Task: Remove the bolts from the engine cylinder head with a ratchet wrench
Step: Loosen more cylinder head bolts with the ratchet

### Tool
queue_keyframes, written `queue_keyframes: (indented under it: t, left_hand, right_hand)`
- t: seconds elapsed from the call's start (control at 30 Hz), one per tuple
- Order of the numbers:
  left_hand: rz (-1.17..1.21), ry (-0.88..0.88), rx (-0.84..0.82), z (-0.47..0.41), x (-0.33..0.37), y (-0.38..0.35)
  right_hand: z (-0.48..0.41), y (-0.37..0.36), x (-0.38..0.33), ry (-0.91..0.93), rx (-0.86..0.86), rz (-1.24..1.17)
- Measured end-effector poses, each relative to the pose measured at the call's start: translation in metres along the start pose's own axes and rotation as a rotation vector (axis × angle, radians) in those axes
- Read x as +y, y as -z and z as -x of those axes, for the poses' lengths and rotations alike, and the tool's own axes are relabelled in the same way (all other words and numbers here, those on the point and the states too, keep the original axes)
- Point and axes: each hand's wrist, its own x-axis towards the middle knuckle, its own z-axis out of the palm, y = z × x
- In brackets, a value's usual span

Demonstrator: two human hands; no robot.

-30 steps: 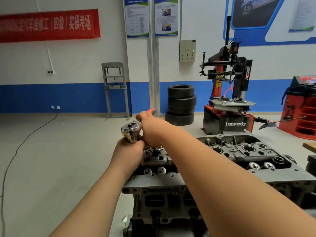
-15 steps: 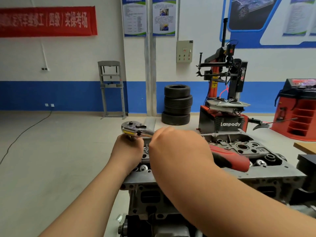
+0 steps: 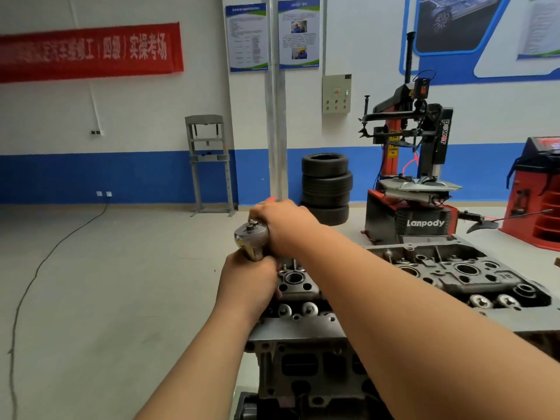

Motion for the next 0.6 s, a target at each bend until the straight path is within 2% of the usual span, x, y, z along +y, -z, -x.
queue_keyframes:
  t: [0.1,0.23,0.33,0.5,0.6]
  left_hand:
    - [-0.054,-0.016,0.01,-0.001,0.002,-0.001]
    - [-0.11,-0.051,0.018,-0.004,0.004,-0.005]
    - [-0.103,-0.049,0.024,-0.003,0.005,-0.007]
    - [-0.076,-0.126,0.075,0.001,0.002,-0.006]
    - [-0.097,-0.15,0.086,0.002,0.002,-0.006]
  right_hand:
    - [0.009,-0.005,0.003,-0.036,0.031,0.016]
    - [0.044,0.008,0.008,-0.139,0.065,0.294]
    - [0.086,0.025,0.003,-0.199,0.034,0.387]
    - [0.147,0.042,-0.025,0.02,0.101,0.331]
    - [0.146,0.04,-0.025,0.035,0.144,0.343]
